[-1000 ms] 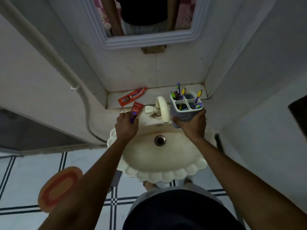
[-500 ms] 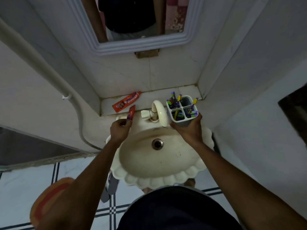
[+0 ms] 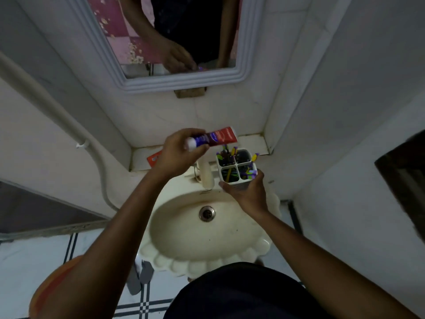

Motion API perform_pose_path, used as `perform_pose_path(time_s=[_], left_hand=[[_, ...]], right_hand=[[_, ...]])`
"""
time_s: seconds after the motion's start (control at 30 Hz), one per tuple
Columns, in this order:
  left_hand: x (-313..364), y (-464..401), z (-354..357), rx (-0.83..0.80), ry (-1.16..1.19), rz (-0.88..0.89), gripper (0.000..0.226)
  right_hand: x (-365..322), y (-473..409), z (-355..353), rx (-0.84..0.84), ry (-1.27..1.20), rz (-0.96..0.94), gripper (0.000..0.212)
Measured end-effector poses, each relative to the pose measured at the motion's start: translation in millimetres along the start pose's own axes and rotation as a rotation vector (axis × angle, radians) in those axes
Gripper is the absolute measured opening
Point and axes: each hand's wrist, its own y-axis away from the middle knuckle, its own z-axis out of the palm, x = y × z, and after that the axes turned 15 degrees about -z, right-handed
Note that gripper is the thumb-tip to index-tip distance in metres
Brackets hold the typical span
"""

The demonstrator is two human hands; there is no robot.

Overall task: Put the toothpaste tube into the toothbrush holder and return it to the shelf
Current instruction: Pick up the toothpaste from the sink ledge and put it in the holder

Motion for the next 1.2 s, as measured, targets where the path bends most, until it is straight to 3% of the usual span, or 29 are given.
perform_pose_path(time_s=[0.2, 0.5, 0.63, 0.73, 0.9, 1.2], left_hand=[[29, -14, 42, -0.053, -0.319, 0.204, 0.041], [53, -36, 73, -0.182, -0.600, 0.227, 0.043], [54, -40, 84, -0.152, -0.459, 0.232, 0.046], [47, -43, 86, -0.080, -0.337, 0.204, 0.035], [24, -41, 77, 0.014, -0.033, 0.050, 0.014], [-48, -38, 41, 0.107, 0.332, -0.248, 0.016]], right_hand=[[7, -8, -5, -0.023, 0.003, -0.001, 0.132], [9, -11, -13, -0.076, -0.026, 0.008, 0.138], [7, -11, -14, -0.077, -0.023, 0.019, 0.136], [5, -11, -14, -0.070, -0.022, 0.022, 0.136], [4, -10, -14, -0.038, -0.014, 0.021, 0.133], [6, -5, -4, 0.040, -0.031, 0.040, 0.126]])
